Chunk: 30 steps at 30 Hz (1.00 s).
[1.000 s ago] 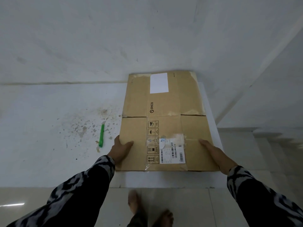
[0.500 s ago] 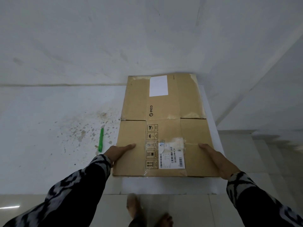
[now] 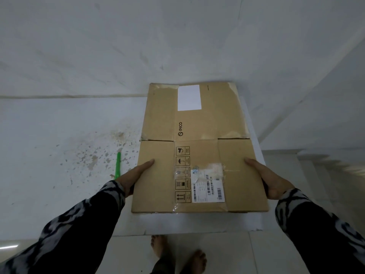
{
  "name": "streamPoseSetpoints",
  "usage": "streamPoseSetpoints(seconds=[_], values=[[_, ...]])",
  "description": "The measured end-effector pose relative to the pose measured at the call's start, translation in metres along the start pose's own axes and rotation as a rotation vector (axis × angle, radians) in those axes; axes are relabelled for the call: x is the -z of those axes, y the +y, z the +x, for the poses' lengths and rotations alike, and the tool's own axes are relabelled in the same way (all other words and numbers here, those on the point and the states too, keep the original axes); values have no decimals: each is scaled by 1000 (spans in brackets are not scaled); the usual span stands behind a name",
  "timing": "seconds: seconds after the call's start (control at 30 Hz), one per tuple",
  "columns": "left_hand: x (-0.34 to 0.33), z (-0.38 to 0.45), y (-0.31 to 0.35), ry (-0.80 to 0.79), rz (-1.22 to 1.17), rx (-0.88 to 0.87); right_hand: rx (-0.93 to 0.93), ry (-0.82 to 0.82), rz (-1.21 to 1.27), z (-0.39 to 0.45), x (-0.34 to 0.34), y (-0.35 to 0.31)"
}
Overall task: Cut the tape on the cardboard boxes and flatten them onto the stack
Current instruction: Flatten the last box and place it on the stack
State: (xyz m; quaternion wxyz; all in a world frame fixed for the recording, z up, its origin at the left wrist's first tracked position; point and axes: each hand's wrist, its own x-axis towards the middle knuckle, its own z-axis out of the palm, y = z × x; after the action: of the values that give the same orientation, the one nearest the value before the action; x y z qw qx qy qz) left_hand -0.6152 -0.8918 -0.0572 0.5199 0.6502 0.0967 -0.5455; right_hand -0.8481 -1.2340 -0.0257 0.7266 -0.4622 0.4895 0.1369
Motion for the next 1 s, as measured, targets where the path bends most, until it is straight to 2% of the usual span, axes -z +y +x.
streamPoseSetpoints(seconds=[0.1,0.2,0.43,0.57,0.73,0.83,0.9,1.0], values=[[5,3,11,-36,-2,43,-44,9,-52,6,1,-14],[1,9,21,-13,32,-6,-57,17,-97,9,-6,-17],[3,33,0,267,86,-120,137,44,-14,18,-13,-1],[-1,32,-2,322,133,-237,215,40,-144,8,-15,-2],[-9,12,2,409,264,-384,374,245,-318,-1,-21,6],[-8,-3,0,432,352,-432,454,262,-304,-15,-27,19],[-6,-15,-4,425,364,-406,481,237,-284,-27,-30,31],[-8,-39,-15,405,339,-250,448,221,-253,-42,-29,52]])
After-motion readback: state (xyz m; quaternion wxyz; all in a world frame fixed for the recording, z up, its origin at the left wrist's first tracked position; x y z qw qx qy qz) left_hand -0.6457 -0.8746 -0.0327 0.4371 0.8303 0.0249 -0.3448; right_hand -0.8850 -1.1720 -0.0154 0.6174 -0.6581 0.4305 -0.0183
